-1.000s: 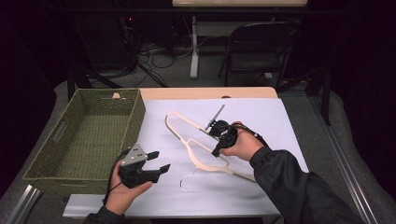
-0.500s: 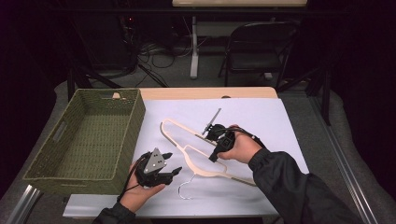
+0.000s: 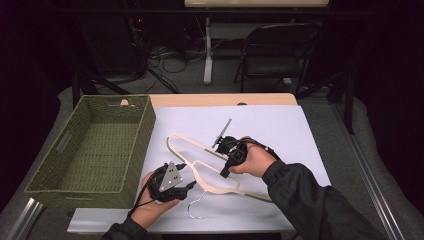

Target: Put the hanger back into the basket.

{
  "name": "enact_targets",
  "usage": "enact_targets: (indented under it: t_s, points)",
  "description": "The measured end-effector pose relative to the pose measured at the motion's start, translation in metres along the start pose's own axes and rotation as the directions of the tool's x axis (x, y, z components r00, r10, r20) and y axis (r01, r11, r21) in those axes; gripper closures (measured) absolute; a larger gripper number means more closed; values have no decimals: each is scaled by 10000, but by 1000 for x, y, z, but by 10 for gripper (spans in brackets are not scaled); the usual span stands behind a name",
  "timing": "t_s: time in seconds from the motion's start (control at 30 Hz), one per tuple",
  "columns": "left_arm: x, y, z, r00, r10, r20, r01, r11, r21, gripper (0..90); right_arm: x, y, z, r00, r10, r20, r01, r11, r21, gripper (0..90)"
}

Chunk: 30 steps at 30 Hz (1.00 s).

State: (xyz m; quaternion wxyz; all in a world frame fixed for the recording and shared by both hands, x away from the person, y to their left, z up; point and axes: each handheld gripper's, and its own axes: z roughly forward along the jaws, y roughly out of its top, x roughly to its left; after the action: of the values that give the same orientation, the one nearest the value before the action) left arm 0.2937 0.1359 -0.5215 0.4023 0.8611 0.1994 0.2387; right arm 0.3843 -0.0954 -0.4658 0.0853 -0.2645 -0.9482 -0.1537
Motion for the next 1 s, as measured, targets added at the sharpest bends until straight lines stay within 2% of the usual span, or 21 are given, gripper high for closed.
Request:
enact_targets:
  t_s: [0.03,0.07,0.23,0.27,0.3,0.33,0.37,0.43,0.47,0.5,0.53,0.63,0.7,0.73,0.8,0.87,0.93,1.0]
  points:
    - [0,0,0,9999,100,-15,-100,9999,68,356,1,0,3,10000,24,-5,-24,9999,-159,856]
    - [-1,0,0,9999,138,-7,-138,9998,106,356,2,1,5,9999,-36,-135,34,9999,-141,856]
    - [-3,0,1,9994,352,29,-352,9991,244,356,3,4,11,9997,-242,-68,242,9997,61,855]
    - [-3,-1,1,9992,396,86,-398,9988,270,356,3,4,12,9996,-261,-74,262,9994,225,855]
    - [-4,-1,1,9988,452,168,-457,9984,327,357,2,4,14,9994,-292,-163,293,9995,93,854]
    - [-5,-1,2,9985,513,186,-519,9982,302,357,2,5,15,9994,-338,-59,340,9989,335,854]
    - [-5,0,2,9976,633,264,-642,9973,358,357,3,6,16,9993,-376,59,374,9989,280,854]
    - [-7,0,3,9962,802,326,-815,9959,400,357,2,6,20,9992,-393,-19,394,9988,295,854]
    - [-8,0,4,9953,882,395,-899,9950,437,357,2,7,20,9992,-389,-16,389,9980,504,854]
    - [-8,0,5,9947,940,419,-959,9944,445,357,2,7,23,9993,-375,-64,377,9985,385,854]
    - [-9,0,6,9939,984,490,-1009,9936,507,358,2,8,23,9992,-397,-15,397,9972,641,854]
    - [-8,-1,8,9919,1073,679,-1114,9920,593,359,1,8,29,9991,-405,76,399,9965,730,853]
    - [-8,-1,10,9895,1227,767,-1276,9898,631,359,-1,8,31,9991,-413,-74,418,9952,889,853]
    - [-8,-1,11,9866,1361,901,-1418,9881,600,359,-1,8,34,9989,-462,-7,461,9961,749,853]
    - [-10,-1,13,9815,1572,1091,-1642,9847,577,359,-2,8,35,9986,-517,-132,526,9949,857,853]
    - [-11,-2,16,9765,1688,1339,-1783,9820,627,361,-2,8,38,9982,-572,-157,582,9956,739,852]
    - [-11,-2,20,9729,1708,1560,-1829,9809,665,393,-2,7,41,9977,-617,-292,636,9956,684,852]
    - [-11,-2,22,9718,1621,1713,-1760,9819,693,402,-1,7,42,9981,-594,-157,605,9947,831,852]
